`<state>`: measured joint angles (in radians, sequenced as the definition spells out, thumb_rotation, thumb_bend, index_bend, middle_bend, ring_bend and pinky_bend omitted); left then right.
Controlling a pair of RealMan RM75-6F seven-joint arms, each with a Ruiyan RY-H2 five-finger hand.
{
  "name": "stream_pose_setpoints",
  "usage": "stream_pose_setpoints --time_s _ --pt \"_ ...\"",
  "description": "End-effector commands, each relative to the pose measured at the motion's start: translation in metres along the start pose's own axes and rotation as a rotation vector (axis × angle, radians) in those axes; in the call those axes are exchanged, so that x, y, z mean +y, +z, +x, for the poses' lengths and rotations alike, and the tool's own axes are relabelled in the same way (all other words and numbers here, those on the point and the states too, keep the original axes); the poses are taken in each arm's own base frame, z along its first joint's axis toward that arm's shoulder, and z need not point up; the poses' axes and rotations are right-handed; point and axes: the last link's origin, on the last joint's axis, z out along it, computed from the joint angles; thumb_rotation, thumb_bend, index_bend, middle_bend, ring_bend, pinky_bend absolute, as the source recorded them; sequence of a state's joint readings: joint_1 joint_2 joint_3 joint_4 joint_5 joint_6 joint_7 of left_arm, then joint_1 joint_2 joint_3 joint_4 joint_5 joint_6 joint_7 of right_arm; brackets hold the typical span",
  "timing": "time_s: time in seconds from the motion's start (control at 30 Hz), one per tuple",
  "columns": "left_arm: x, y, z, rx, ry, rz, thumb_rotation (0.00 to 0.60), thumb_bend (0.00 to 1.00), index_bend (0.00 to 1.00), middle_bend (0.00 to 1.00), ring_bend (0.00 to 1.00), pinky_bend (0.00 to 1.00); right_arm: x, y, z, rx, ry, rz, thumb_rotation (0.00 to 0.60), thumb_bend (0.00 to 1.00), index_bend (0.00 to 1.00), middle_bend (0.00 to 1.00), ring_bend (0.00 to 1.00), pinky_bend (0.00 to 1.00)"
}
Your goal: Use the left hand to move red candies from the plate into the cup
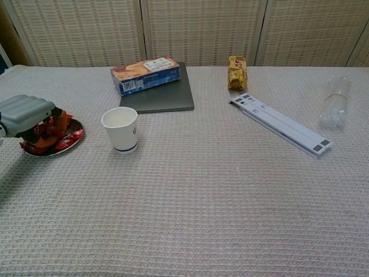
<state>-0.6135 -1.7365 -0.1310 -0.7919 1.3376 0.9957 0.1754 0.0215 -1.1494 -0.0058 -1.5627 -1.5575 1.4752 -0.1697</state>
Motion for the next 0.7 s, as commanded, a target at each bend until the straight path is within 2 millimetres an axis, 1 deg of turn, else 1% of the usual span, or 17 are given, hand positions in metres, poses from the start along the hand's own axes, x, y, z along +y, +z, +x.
stream_pose_setpoints --time_s 0.03,0.27,0.37,0.47,0.57,0.7 --pt "0.0 0.0 0.001 0.018 -0.001 0.0 0.6 0.47 0.53 0.5 0.48 0.96 0.0 0.0 0.0 -0.002 -0.002 -0.002 0.6 0.06 0.0 0.0 0.0 0.0" --pt "0.001 -0.004 0.008 0.085 -0.024 0.0 0.6 0.58 0.65 0.63 0.56 1.0 0.001 0.001 0.001 0.002 0.001 -0.007 0.6 0.06 0.0 0.0 0.0 0.0" --pt "0.0 -0.006 0.012 0.114 -0.026 0.0 0.6 0.64 0.7 0.69 0.61 1.0 0.001 0.0 0.001 0.002 0.001 -0.006 0.6 0.06 0.0 0.0 0.0 0.0" --pt "-0.001 -0.008 0.018 0.145 -0.029 -0.008 0.6 0.68 0.72 0.71 0.62 1.0 0.001 0.0 0.001 0.001 0.002 -0.004 0.6 0.06 0.0 0.0 0.0 0.0" --pt "0.0 -0.011 0.03 0.186 -0.026 -0.019 0.6 0.69 0.72 0.71 0.63 1.0 0.001 0.0 0.001 0.001 0.003 -0.005 0.6 0.06 0.0 0.0 0.0 0.0" --pt "0.006 -0.013 0.05 0.242 -0.029 -0.038 0.6 0.69 0.72 0.71 0.63 1.0 0.001 0.001 0.001 -0.001 0.004 -0.005 0.6 0.06 0.0 0.0 0.0 0.0"
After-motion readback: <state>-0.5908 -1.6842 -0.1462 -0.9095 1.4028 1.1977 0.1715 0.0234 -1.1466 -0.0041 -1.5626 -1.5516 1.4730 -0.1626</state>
